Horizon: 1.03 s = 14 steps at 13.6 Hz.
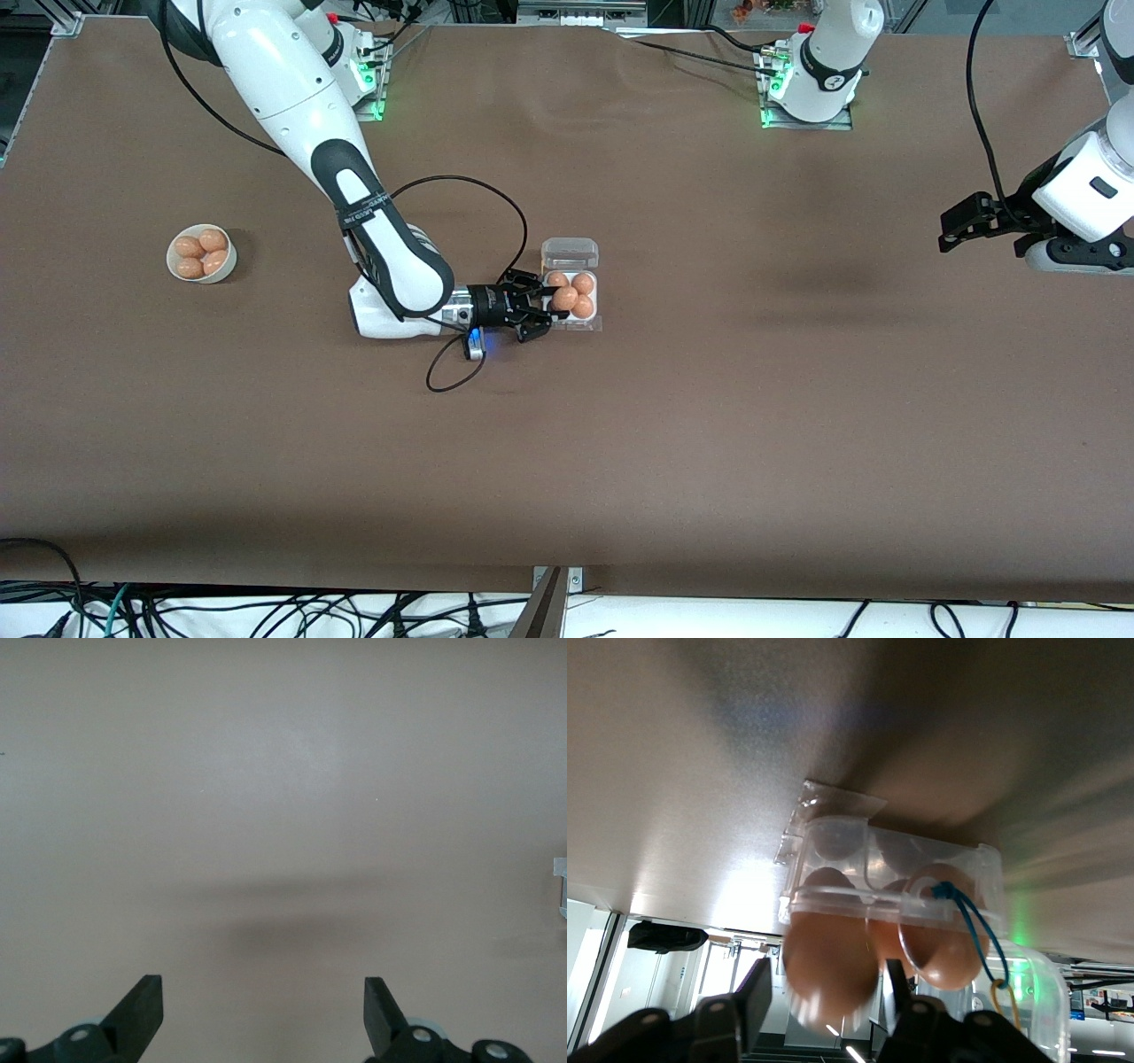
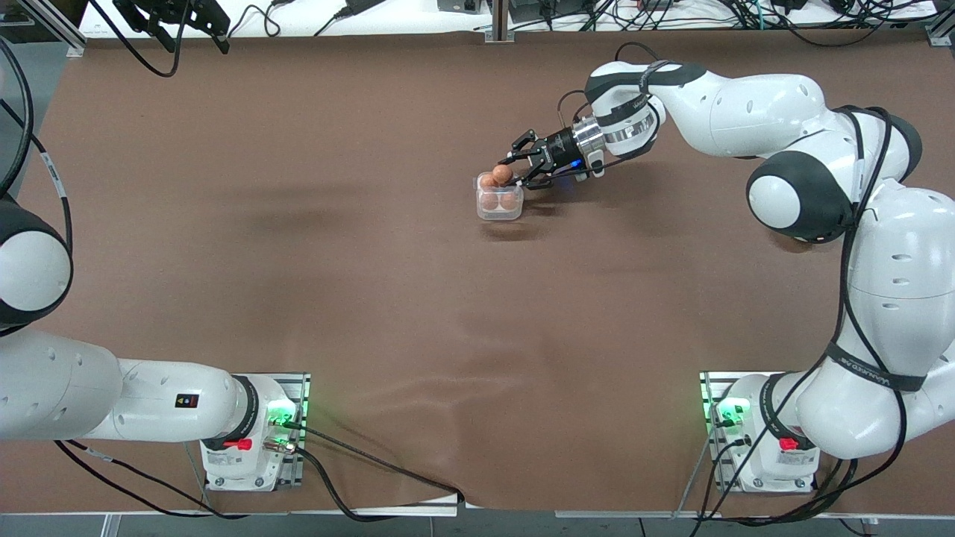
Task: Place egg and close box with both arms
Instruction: 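Lower the egg into the empty slot and open the right gripper, then withdraw the right gripper while the left gripper reaches toward the box lid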
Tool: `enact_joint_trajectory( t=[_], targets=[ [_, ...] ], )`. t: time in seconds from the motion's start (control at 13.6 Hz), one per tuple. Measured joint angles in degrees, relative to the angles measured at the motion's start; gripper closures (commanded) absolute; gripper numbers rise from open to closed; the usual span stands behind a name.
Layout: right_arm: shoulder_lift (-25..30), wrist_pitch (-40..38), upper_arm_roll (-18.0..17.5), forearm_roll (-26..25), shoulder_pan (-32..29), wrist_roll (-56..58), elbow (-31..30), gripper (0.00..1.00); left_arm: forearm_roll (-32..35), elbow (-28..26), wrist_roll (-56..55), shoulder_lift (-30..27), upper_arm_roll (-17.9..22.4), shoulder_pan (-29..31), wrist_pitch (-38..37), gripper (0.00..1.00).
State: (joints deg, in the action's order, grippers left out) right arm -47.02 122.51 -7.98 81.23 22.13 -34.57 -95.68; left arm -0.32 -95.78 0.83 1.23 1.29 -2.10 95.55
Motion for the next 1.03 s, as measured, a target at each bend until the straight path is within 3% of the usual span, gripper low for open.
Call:
enact_joint_trajectory(
  t=[0.44,0.66,0.81,1.03],
  targets=[
    [0.1,0.1,0.1,0.5,-0.1,0.2,0.4,0.0,0.0,0.0,0.0,0.0,0.0,0.0,0.0,0.0],
    [1.3,0.1,2.0,-0.1,-0.5,0.7,1.5,0.0,0.0,-0.1,0.0,0.2,0.0,0.0,-0.1,0.0],
    [3.5,0.1,3.0,-4.7,-1.4,0.9,1.8,0.0,0.0,-0.1,0.0,0.7,-0.1,-0.1,-0.1,0.0],
    [8.0,0.2,3.7,-21.6,-3.6,0.8,2.0,0.0,-0.7,-0.2,0.0,1.6,-0.3,-0.2,-0.1,0.02]
  ],
)
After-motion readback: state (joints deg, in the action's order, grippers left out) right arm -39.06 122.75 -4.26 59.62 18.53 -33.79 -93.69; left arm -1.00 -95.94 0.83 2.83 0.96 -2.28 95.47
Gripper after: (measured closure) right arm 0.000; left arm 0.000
